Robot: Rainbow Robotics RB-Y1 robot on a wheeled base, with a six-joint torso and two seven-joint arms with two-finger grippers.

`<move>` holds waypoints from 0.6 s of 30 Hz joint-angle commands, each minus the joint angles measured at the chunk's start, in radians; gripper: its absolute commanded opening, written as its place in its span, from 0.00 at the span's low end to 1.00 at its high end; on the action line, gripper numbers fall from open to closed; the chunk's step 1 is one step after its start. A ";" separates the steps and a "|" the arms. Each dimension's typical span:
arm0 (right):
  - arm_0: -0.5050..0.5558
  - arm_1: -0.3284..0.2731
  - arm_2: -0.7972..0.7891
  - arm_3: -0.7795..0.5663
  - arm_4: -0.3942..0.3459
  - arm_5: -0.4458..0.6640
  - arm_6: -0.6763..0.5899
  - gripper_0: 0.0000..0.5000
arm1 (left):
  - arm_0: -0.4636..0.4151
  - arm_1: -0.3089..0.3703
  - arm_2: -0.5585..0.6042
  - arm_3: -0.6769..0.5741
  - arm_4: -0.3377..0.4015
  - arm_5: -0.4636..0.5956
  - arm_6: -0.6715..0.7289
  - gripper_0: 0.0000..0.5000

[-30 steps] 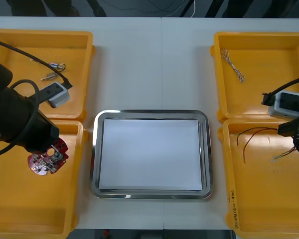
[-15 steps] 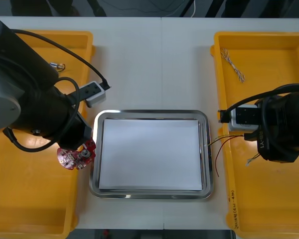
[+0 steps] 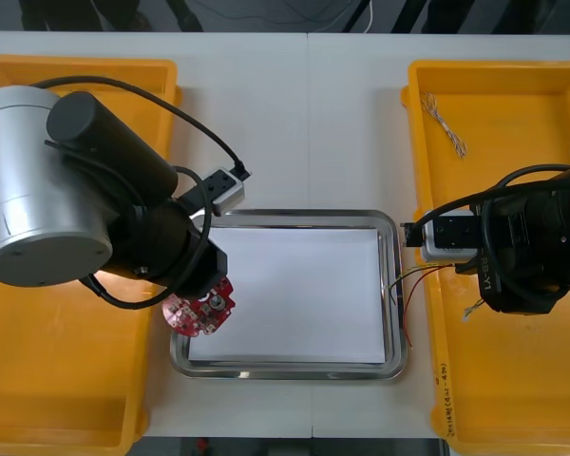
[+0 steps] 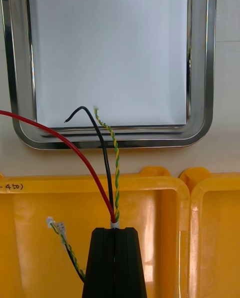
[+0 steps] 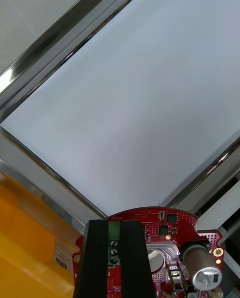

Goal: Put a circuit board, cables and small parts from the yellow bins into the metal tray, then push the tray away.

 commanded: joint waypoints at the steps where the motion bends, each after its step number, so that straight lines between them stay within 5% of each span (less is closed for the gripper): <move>1: -0.033 -0.037 0.016 -0.023 0.008 0.018 -0.013 0.00 | -0.039 -0.009 -0.074 -0.002 -0.045 -0.046 0.017 0.00; 18: -0.033 -0.038 0.016 -0.023 0.014 0.037 -0.013 0.00 | -0.037 0.020 -0.249 0.051 -0.144 -0.188 0.073 0.00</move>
